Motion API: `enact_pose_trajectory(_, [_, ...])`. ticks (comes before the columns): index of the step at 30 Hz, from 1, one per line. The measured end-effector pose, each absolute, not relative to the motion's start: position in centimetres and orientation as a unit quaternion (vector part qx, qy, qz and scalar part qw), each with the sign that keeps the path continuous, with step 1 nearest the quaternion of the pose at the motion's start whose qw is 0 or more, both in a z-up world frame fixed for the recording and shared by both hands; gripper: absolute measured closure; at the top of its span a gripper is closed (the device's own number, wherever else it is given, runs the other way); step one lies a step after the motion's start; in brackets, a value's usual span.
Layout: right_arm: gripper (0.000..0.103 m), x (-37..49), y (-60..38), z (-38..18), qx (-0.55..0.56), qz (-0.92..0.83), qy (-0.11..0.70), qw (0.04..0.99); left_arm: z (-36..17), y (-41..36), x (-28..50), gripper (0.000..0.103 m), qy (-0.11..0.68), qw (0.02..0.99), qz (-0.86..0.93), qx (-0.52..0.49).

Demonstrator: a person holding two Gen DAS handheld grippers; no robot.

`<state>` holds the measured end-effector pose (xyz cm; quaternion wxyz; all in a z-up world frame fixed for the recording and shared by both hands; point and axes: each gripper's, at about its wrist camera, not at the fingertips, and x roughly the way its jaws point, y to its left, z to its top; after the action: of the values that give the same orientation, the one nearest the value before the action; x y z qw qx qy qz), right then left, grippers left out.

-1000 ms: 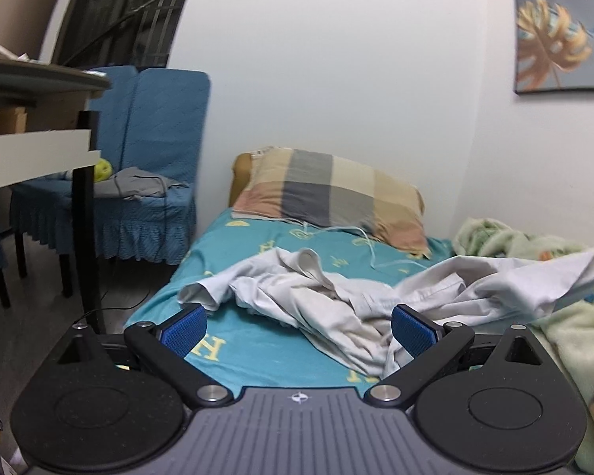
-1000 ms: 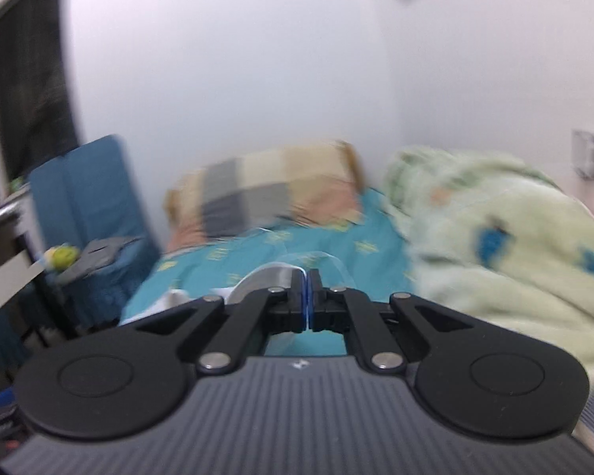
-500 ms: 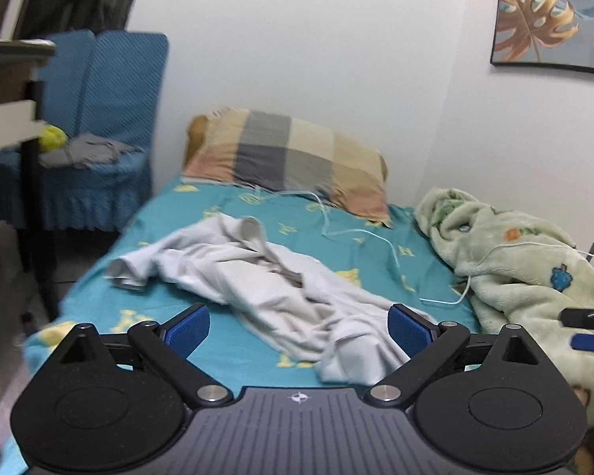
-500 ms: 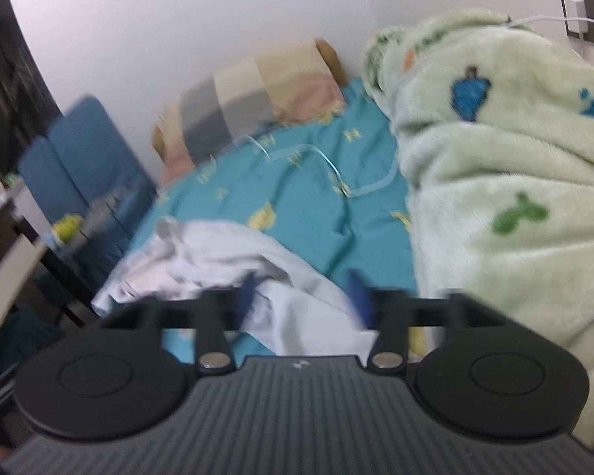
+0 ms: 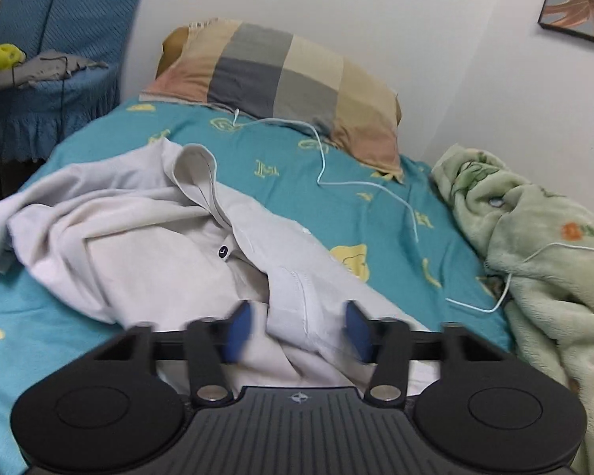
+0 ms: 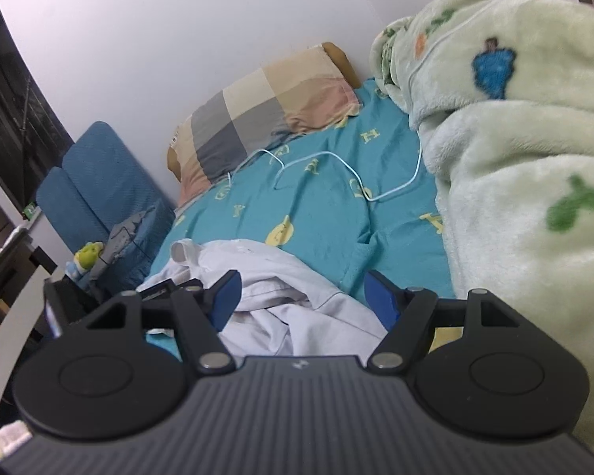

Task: Fold clothes
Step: 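Grasp the white T-shirt edge with the right gripper while the left gripper reaches in, then grasp the T-shirt hem with the left gripper while the right gripper holds its edge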

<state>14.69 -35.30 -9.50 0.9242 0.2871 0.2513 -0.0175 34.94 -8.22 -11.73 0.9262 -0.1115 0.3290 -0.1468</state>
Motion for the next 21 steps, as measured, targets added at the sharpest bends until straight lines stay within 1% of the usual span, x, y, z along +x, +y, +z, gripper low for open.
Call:
enact_pose_trajectory(1, [0.031,14.9,-35.3,-9.8,0.289,-0.016,0.254,0.923,-11.5,-8.3,34.8,0.081,0.321,0.929,-0.149,-0.107])
enact_pose_trajectory(2, [0.031,15.1,-35.3,-9.9,0.290,-0.014,0.256,0.922,-11.2,-8.5,34.6,0.090,0.312,0.932,-0.151,-0.102])
enact_pose_trajectory(5, [0.031,15.6,-35.3,-10.3,0.296,-0.011,0.261,0.919,-9.3,-9.4,32.8,0.093,0.294,0.936,-0.175,-0.079])
enact_pose_trajectory(8, [0.031,15.6,-35.1,-10.4,0.297,-0.005,0.261,0.919,-6.5,-10.1,29.6,0.094,0.272,0.939,-0.200,-0.064])
enact_pose_trajectory(15, [0.031,13.5,-34.3,-8.7,0.276,0.015,0.240,0.931,-0.5,-10.6,17.5,0.095,0.238,0.932,-0.271,-0.042])
enact_pose_trajectory(18, [0.031,12.3,-34.1,-8.0,0.268,0.028,0.237,0.933,-0.1,-10.0,11.8,0.095,0.242,0.924,-0.293,-0.047])
enact_pose_trajectory(21, [0.031,11.0,-33.5,-7.6,0.256,0.045,0.242,0.935,-1.7,-9.5,7.7,0.094,0.254,0.919,-0.300,-0.043])
